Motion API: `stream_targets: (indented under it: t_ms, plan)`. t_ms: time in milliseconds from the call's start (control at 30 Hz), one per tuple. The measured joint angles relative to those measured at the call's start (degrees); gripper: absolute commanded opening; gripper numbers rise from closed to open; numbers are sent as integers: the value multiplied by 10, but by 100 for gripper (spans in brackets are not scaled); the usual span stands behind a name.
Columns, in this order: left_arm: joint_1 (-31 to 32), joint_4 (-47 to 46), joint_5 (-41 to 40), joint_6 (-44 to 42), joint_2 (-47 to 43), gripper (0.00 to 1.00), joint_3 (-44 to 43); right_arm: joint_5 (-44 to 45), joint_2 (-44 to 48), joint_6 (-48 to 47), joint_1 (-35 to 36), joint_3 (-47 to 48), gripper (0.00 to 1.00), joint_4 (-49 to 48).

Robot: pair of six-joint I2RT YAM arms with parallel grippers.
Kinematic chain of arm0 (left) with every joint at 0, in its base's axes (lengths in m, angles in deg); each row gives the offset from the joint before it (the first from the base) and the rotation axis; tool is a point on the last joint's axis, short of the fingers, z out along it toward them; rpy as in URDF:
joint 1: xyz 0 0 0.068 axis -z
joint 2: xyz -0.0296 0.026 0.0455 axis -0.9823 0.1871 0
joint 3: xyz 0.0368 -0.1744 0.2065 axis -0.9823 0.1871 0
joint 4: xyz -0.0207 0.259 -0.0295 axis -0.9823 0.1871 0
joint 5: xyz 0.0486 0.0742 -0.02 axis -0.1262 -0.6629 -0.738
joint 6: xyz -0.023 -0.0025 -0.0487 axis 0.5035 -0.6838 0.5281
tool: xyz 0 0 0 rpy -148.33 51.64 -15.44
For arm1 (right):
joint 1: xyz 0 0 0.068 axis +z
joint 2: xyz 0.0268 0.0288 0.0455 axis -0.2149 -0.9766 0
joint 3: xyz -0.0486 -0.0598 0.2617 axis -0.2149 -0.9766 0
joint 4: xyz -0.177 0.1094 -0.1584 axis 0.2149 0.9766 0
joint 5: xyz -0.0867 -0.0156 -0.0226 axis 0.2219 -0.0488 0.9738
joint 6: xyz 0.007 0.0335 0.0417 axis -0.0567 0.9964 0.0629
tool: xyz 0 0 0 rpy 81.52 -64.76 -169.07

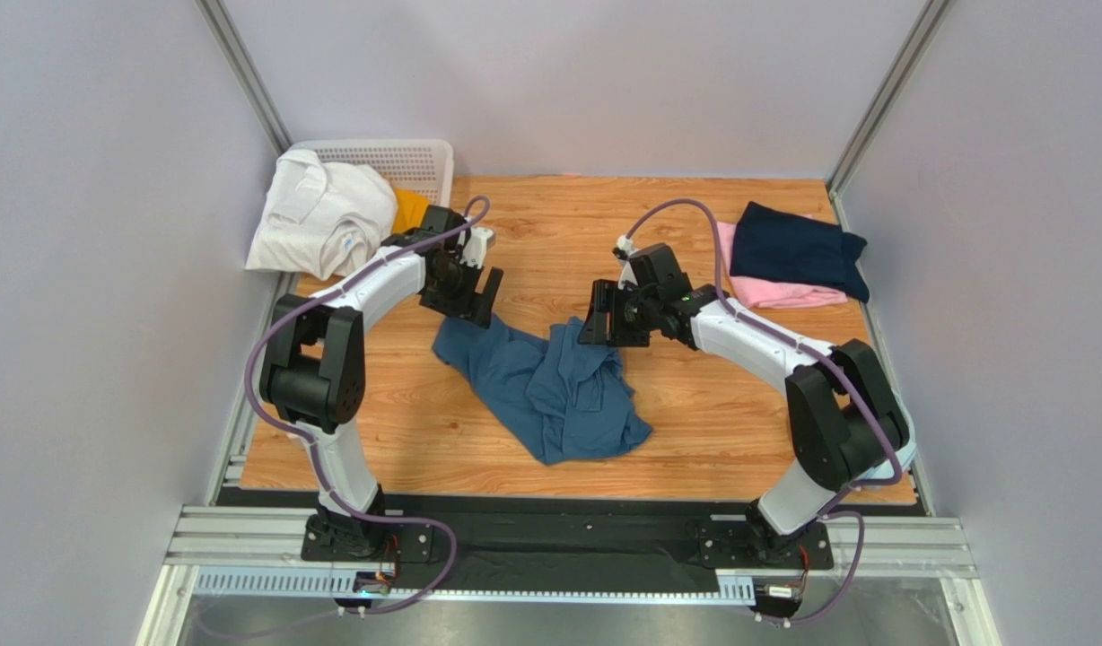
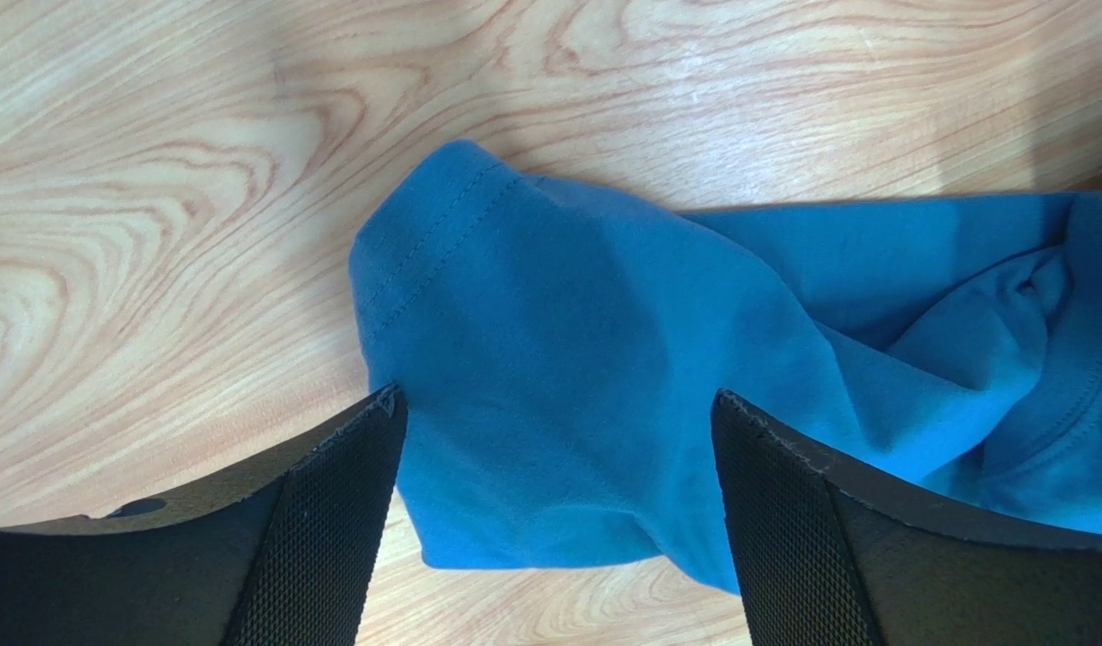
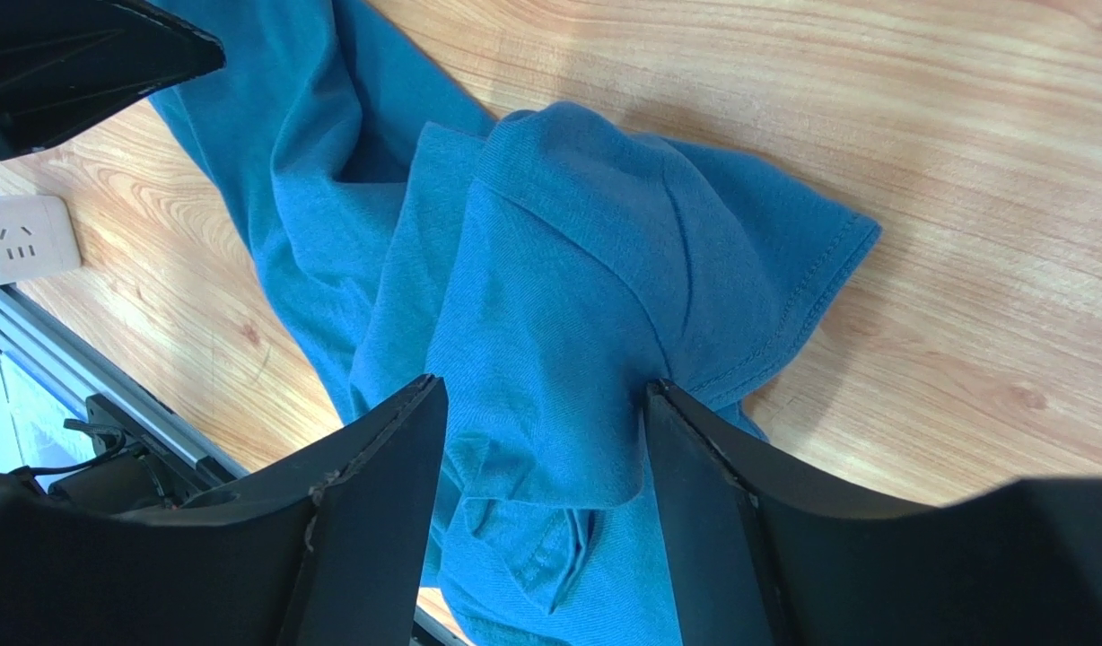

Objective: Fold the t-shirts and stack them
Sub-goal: Flatten out the tshirt

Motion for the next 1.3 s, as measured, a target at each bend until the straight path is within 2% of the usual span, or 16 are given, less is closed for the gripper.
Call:
stream_targets:
  t_ms: [100,167,200,233,300,333,367,433,500,600,767,900,1100,1300]
  plan:
    - [-2,-3,0,0,0,87,6,-4,-9,5,-1,0,57,-4]
    - [-4,-6,0,0,0,80,10,-7,-14,8,-1,0,48,-6]
    - [-4,-6,0,0,0,68,11,-10,-16,10,-2,0,44,-9]
    - [-5,-7,0,0,0,61,12,-11,-18,11,-2,0,35,-11]
    - [-6,-8,2,-1,0,50,13,-16,-21,14,-3,0,26,-12]
    - [-7,-10,2,1,0,41,13,-17,-22,15,-3,0,17,-12]
    - [-8,-11,3,0,0,38,13,-18,-22,17,-3,0,13,-12]
    - [-9,-12,5,0,0,26,14,-20,-22,21,-4,0,3,-13]
    - [-9,-14,8,2,0,14,14,-21,-22,22,-4,0,0,-13]
    - [-10,-15,13,3,-1,8,14,-21,-22,24,-4,0,0,-12]
    - [-18,2,34,5,-6,4,-8,-20,-5,18,-11,13,0,8]
    - [-32,29,50,11,-15,2,-82,-22,6,5,-34,69,0,33]
    - [-50,41,61,20,-29,1,-209,-36,8,-6,-104,177,0,63]
    - [-64,58,62,21,-37,1,-280,-39,10,-12,-143,274,0,107]
